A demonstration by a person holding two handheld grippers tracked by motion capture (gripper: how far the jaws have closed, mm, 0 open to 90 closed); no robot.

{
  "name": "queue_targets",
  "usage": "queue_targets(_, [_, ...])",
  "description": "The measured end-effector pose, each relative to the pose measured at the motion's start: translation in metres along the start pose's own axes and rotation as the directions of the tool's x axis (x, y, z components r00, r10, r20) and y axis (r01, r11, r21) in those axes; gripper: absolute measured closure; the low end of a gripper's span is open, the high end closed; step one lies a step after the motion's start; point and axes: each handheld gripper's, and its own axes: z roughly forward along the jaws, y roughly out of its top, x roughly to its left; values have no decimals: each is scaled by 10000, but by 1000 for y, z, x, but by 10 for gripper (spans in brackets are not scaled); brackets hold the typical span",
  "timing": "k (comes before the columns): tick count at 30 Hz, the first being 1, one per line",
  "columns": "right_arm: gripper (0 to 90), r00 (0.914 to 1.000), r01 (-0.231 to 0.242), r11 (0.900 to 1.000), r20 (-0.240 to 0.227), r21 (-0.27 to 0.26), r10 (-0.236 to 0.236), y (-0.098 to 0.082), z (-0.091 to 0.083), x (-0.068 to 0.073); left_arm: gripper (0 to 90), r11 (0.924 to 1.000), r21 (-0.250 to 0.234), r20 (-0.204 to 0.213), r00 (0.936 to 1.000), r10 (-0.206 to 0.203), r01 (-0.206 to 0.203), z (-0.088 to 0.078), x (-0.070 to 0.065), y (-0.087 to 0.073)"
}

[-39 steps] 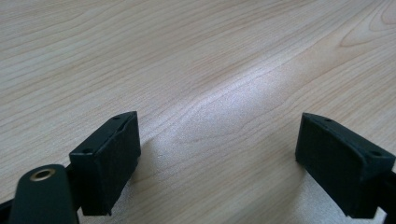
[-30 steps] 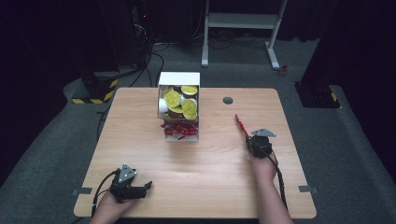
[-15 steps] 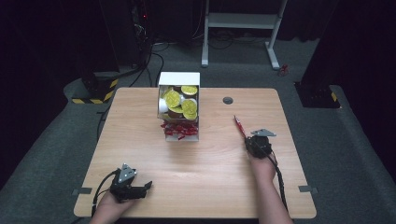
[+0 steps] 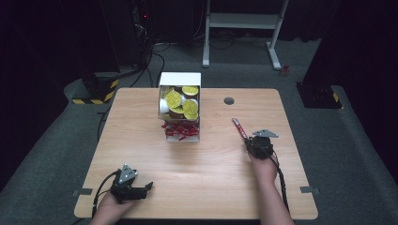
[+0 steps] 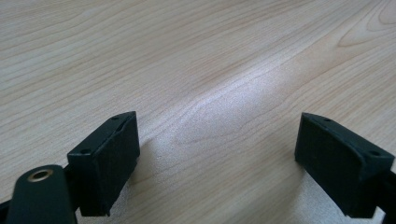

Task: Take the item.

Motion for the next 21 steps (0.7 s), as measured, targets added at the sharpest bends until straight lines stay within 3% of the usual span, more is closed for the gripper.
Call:
queue_targets(14, [707, 9999, -87, 9982, -143, -588, 79, 6, -12, 3, 141, 10000, -3, 12, 10000, 4, -4, 0, 0, 0])
queue_targets(21, [655, 9995, 95, 9979, -298, -638, -114, 7, -23, 13, 139, 10000, 33, 96, 9999, 56, -56, 2, 1, 2])
